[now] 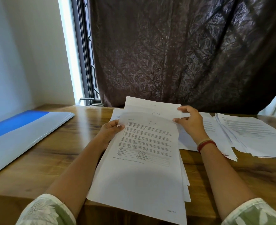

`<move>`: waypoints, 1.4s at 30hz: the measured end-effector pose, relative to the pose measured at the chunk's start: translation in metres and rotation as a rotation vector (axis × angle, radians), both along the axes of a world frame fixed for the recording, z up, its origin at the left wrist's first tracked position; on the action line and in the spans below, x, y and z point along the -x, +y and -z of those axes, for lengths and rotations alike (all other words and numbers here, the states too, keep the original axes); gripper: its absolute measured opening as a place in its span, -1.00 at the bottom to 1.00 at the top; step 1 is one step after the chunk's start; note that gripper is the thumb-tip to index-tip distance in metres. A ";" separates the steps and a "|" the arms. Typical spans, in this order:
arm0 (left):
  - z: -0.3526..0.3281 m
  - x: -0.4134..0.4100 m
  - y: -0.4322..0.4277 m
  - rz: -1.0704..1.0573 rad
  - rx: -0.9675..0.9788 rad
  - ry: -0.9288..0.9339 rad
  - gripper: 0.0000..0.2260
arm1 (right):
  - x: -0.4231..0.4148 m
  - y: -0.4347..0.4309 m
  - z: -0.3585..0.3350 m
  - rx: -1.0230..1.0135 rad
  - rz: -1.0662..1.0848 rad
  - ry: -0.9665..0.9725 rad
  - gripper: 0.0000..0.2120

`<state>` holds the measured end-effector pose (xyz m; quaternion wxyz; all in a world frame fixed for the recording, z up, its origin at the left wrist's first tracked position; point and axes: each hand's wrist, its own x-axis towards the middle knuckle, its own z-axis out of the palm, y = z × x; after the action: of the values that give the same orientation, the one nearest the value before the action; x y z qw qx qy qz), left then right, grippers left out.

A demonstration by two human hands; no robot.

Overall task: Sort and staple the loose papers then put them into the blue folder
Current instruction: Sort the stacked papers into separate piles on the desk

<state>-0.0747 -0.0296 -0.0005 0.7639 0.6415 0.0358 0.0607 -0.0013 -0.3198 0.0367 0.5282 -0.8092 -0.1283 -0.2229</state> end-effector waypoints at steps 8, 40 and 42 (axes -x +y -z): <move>-0.007 0.001 -0.001 0.143 0.035 0.025 -0.62 | 0.009 0.003 -0.004 -0.069 0.025 -0.107 -0.88; -0.007 0.001 0.000 0.125 0.083 -0.011 -0.53 | 0.017 0.011 -0.008 -0.204 0.045 -0.252 -0.79; -0.006 0.000 0.000 0.113 0.088 -0.010 -0.53 | 0.017 0.010 -0.007 -0.215 -0.003 -0.238 -0.85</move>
<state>-0.0748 -0.0291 0.0058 0.7938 0.6079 -0.0013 0.0191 -0.0183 -0.3097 0.0435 0.5931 -0.7157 -0.1666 -0.3290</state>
